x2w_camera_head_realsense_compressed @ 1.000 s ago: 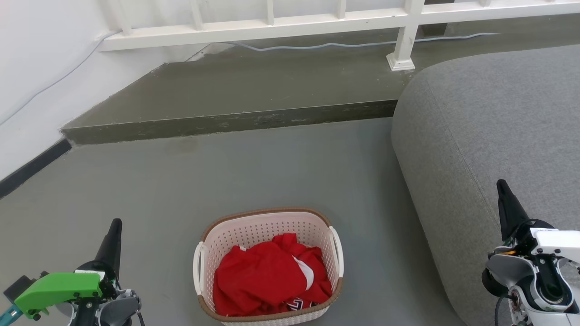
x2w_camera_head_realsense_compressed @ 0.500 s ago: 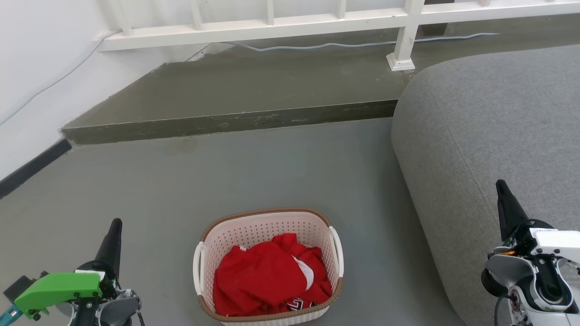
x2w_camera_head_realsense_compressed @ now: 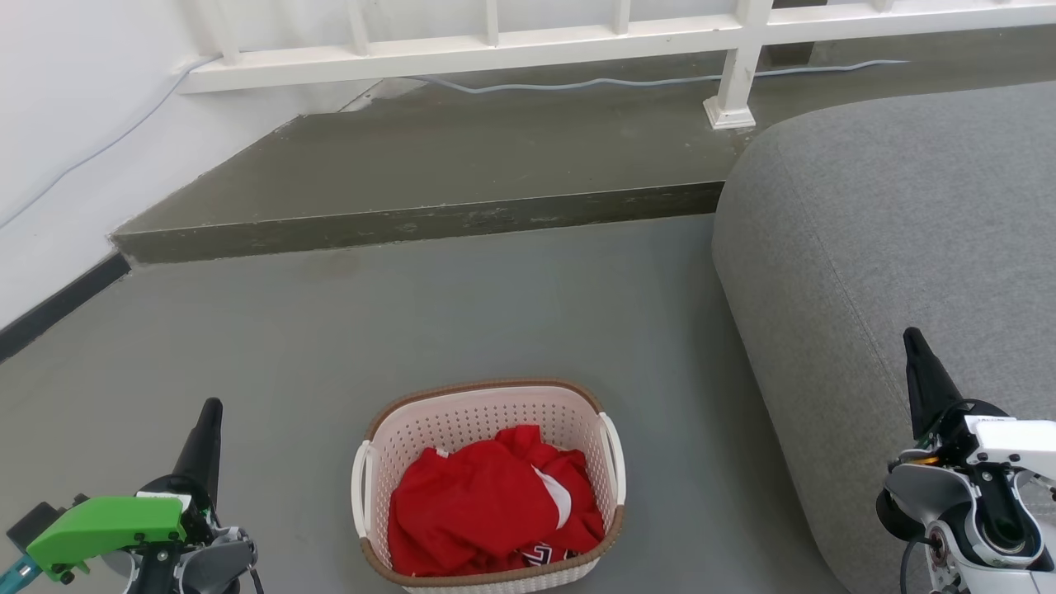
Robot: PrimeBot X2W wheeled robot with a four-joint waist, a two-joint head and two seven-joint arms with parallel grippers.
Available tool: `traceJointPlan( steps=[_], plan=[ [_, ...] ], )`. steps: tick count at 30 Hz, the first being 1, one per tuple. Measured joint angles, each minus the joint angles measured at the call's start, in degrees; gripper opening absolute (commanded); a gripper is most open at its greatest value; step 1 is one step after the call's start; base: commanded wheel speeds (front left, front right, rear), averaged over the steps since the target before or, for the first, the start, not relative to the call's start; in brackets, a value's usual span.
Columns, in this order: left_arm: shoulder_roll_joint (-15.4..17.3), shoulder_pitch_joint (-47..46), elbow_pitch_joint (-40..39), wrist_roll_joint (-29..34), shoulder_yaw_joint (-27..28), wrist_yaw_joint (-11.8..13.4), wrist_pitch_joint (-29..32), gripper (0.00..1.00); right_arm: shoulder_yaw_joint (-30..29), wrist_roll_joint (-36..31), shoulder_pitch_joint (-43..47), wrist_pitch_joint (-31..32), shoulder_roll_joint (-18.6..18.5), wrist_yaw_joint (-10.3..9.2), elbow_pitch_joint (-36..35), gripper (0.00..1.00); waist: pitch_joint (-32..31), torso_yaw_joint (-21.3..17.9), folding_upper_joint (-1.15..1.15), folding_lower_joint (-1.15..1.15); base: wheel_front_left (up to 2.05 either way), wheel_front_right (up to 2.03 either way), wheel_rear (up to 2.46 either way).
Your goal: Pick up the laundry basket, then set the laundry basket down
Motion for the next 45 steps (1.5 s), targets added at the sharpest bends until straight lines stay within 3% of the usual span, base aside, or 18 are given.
traceJointPlan(
  steps=[45],
  plan=[
    [0.0, 0.0, -0.01, 0.0, -0.01, 0.0, 0.0, 0.0, -0.18, -0.01, -0.04, 0.16, 0.08, 0.01, 0.19, 0.0, 0.0, 0.0, 0.0, 0.0, 0.0, 0.0, 0.0]
  ],
)
